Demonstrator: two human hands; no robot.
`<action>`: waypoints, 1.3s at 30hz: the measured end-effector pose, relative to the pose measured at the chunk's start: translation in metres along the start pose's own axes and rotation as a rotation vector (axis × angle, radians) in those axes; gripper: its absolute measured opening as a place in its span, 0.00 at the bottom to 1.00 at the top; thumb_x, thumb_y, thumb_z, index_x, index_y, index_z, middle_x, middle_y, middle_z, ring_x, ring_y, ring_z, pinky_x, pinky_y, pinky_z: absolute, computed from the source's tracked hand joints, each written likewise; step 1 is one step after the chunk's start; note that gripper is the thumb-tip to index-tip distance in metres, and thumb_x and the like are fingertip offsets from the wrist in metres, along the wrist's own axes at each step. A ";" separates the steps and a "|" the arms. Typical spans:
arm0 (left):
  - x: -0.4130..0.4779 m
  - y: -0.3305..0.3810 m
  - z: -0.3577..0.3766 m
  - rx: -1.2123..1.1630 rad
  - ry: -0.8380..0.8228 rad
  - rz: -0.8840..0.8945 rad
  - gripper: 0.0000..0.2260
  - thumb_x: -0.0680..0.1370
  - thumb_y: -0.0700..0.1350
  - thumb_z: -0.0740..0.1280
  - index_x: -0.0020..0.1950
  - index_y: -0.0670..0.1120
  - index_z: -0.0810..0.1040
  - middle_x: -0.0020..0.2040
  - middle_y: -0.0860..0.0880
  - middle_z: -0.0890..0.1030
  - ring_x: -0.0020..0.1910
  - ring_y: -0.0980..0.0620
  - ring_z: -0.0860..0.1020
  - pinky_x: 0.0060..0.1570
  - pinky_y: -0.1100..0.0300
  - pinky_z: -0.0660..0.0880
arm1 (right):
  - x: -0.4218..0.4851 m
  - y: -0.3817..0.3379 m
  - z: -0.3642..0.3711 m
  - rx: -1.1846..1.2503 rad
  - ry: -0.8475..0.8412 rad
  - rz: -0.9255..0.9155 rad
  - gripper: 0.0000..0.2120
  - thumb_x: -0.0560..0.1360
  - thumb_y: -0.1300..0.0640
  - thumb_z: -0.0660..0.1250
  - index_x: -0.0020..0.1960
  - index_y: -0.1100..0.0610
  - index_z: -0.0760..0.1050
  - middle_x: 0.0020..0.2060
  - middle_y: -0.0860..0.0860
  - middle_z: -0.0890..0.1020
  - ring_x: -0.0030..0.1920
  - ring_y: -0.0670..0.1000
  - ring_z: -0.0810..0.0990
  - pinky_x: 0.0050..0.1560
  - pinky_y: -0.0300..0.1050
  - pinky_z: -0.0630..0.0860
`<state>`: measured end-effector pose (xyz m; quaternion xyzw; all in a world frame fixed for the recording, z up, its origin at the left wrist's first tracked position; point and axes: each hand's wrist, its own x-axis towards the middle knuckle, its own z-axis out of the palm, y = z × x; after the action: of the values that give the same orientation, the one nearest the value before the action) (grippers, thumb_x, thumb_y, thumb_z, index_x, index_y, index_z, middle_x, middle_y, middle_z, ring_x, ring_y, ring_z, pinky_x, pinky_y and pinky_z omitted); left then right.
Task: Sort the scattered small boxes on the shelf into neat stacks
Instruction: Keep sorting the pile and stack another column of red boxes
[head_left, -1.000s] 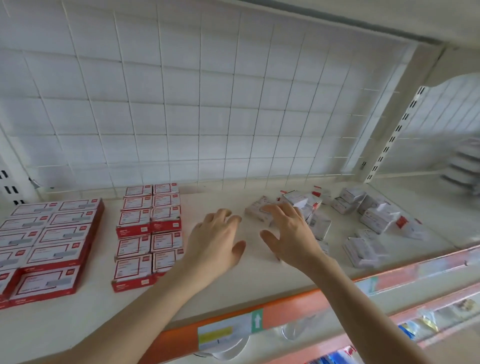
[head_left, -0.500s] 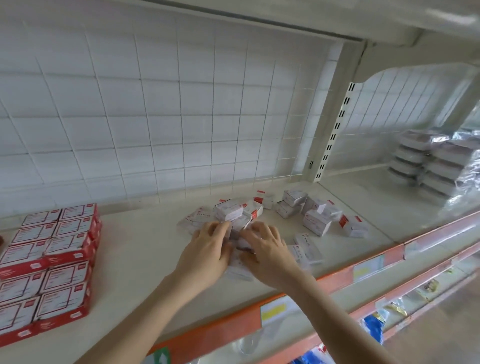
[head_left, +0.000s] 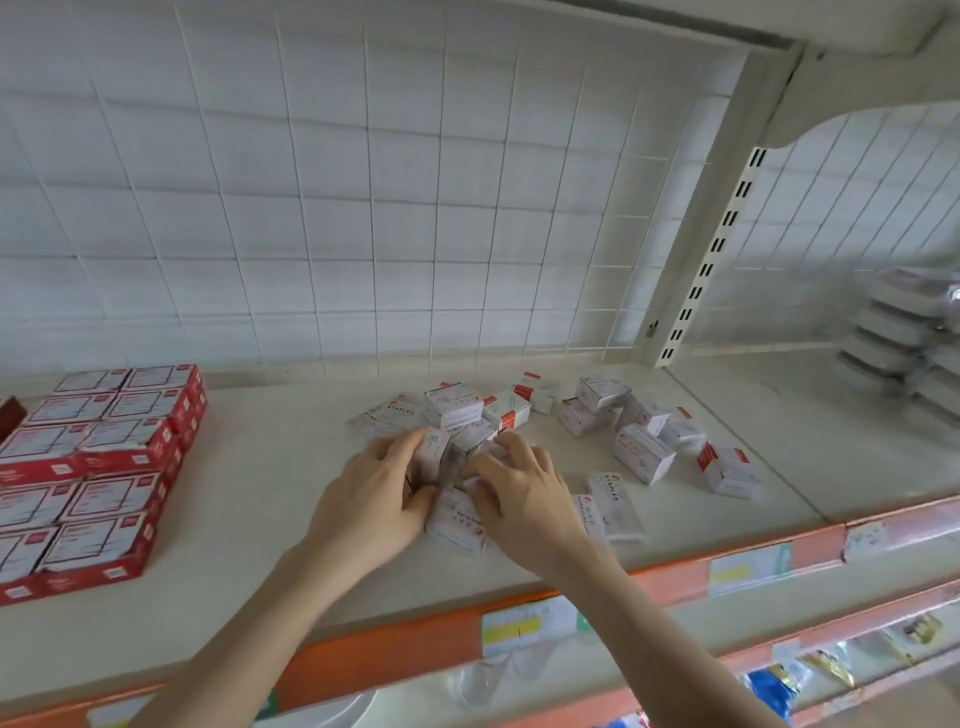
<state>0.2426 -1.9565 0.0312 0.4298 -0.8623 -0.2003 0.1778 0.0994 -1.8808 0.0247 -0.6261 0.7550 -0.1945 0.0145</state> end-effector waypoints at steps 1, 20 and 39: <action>-0.002 0.002 0.001 0.000 0.005 -0.011 0.28 0.77 0.49 0.63 0.74 0.52 0.57 0.67 0.48 0.68 0.65 0.46 0.68 0.60 0.54 0.69 | 0.000 0.001 0.000 -0.004 -0.008 -0.004 0.13 0.78 0.52 0.56 0.59 0.53 0.72 0.64 0.55 0.66 0.63 0.60 0.65 0.56 0.52 0.68; -0.006 0.028 0.028 0.003 0.085 -0.047 0.26 0.79 0.48 0.57 0.75 0.55 0.51 0.69 0.49 0.64 0.62 0.46 0.70 0.51 0.55 0.70 | -0.007 0.027 0.000 0.102 0.066 -0.075 0.28 0.58 0.39 0.60 0.54 0.49 0.78 0.62 0.58 0.71 0.59 0.64 0.70 0.53 0.56 0.74; -0.006 0.027 0.036 0.074 0.177 -0.069 0.23 0.77 0.45 0.63 0.71 0.49 0.62 0.62 0.44 0.69 0.59 0.45 0.72 0.43 0.56 0.70 | 0.018 0.088 -0.012 0.012 0.175 0.156 0.17 0.72 0.57 0.66 0.61 0.57 0.76 0.70 0.60 0.59 0.70 0.63 0.51 0.70 0.55 0.50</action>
<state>0.2110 -1.9301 0.0130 0.4814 -0.8347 -0.1354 0.2305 0.0099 -1.8820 0.0124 -0.5460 0.7985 -0.2513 -0.0327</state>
